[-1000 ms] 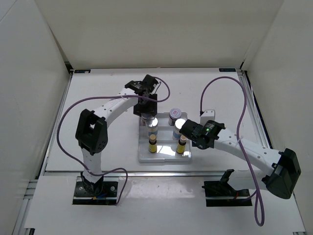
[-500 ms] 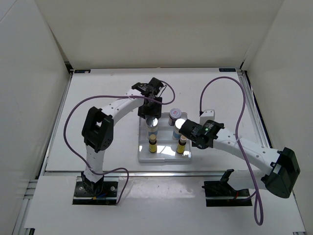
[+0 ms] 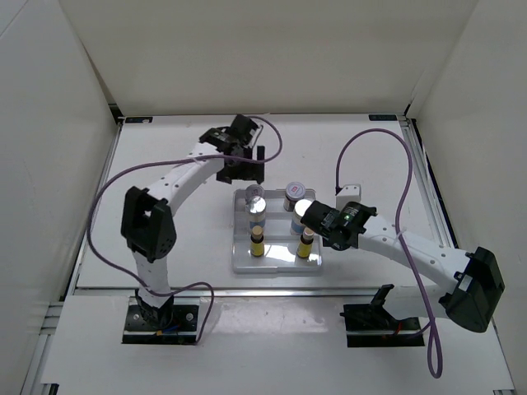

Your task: Organize the condiment bottles

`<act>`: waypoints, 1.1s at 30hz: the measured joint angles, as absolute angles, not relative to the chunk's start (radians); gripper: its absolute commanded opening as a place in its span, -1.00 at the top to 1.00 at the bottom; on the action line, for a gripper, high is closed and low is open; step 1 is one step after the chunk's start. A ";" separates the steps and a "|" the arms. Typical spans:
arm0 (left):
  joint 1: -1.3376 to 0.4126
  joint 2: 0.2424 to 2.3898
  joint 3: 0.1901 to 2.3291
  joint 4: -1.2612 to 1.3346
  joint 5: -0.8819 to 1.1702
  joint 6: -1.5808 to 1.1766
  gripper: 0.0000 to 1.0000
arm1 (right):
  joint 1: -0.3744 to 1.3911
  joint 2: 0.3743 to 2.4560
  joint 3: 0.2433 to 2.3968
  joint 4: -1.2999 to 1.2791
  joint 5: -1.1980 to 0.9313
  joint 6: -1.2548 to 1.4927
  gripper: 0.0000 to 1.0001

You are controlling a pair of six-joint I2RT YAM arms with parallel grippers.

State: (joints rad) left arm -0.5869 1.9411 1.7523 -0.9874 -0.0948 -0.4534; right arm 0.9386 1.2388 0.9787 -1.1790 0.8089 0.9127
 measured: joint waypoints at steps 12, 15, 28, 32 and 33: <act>-0.403 1.101 1.240 -0.916 -0.440 -0.352 -1.00 | 0.949 1.259 0.979 -1.197 0.817 0.931 -1.00; -0.386 0.991 1.106 -0.905 -0.492 -0.344 -1.00 | 0.957 1.259 0.979 -1.203 0.817 0.936 -1.00; -0.380 1.000 1.071 -0.853 -0.650 -0.352 -1.00 | 0.958 1.258 0.979 -1.242 0.850 1.003 -1.00; -0.380 0.966 1.071 -0.852 -0.678 -0.360 -1.00 | 0.958 1.258 0.979 -1.258 0.858 1.018 -1.00; -0.380 0.961 1.071 -0.852 -0.683 -0.360 -1.00 | 0.958 1.258 0.979 -1.259 0.860 1.018 -1.00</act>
